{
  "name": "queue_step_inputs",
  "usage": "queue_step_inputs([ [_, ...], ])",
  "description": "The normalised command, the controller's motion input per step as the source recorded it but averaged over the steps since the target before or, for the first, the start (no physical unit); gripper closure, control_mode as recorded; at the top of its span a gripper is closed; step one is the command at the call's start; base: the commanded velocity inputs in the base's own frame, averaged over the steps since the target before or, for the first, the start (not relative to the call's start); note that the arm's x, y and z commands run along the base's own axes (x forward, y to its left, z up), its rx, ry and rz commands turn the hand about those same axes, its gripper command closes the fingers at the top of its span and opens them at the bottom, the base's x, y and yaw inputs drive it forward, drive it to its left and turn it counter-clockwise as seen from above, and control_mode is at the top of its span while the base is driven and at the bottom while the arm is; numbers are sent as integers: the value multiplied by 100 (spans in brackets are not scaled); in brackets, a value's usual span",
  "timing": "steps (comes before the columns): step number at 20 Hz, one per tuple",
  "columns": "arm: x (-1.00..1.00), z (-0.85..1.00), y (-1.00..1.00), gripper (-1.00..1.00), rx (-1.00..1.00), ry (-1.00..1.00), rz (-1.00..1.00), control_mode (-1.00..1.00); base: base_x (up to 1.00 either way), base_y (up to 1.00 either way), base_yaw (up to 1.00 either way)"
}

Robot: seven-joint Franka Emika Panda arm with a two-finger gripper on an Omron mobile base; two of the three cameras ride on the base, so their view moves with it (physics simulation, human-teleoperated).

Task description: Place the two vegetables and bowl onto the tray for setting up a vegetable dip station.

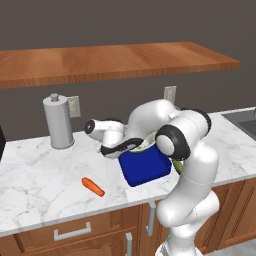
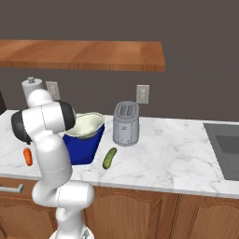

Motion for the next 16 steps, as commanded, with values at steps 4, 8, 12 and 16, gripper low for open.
queue_step_inputs([
  [4,-8,20,0,-100,2,-5,-2,-100,0,0,0],
  [8,-17,20,0,-100,4,0,-5,-100,0,0,0],
  [12,-15,21,0,-100,4,-1,-2,-100,0,0,0],
  [16,-17,26,0,-100,2,-2,-2,-100,0,0,0],
])
